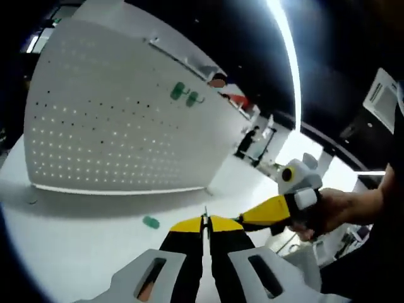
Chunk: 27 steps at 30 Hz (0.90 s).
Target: Insert the hook assembly into the mounting plate slot until the hook locks in place.
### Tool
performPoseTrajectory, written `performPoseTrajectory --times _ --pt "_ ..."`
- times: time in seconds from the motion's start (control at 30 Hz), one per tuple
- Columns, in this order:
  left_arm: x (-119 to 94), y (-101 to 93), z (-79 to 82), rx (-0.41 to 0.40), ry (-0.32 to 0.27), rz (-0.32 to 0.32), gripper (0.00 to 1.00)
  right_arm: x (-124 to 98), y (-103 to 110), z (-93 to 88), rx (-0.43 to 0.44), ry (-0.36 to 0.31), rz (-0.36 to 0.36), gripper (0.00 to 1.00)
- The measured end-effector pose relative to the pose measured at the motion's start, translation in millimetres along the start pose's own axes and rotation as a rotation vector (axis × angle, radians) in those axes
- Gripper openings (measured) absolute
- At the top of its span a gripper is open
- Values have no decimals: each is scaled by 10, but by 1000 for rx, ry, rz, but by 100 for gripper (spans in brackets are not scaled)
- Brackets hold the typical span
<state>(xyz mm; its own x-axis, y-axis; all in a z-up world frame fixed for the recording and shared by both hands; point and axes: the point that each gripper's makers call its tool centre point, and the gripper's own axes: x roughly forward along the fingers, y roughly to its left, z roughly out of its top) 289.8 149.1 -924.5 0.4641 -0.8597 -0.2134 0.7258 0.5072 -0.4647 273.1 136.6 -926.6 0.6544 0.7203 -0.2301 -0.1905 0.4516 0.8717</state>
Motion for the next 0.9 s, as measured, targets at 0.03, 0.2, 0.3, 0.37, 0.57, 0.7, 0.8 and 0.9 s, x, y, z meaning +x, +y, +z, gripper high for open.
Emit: performPoseTrajectory --times 0.03,0.2,0.3,0.37,0.57,0.7,0.8,0.9 --pt "3 -10 2 3 -1 -3 1 4 -5 5 20 -5 2 14" --pt "9 -43 9 62 1 -14 1 6 1 49 109 -38 21 11" --pt "8 -36 28 69 -7 -13 1 5 1 35 125 -37 20 7" --pt "8 -41 38 75 -13 -13 1 3 -2 27 147 -42 25 6" --pt "13 -57 42 89 -19 -18 1 -7 -14 34 246 -73 46 3" --pt "14 -55 26 108 -13 -17 2 -9 -21 15 266 -78 44 3" --pt "13 -46 21 115 -11 -15 2 -7 -22 7 269 -79 40 2" --pt "6 -37 39 123 -24 -8 3 4 -12 23 269 -78 40 1"
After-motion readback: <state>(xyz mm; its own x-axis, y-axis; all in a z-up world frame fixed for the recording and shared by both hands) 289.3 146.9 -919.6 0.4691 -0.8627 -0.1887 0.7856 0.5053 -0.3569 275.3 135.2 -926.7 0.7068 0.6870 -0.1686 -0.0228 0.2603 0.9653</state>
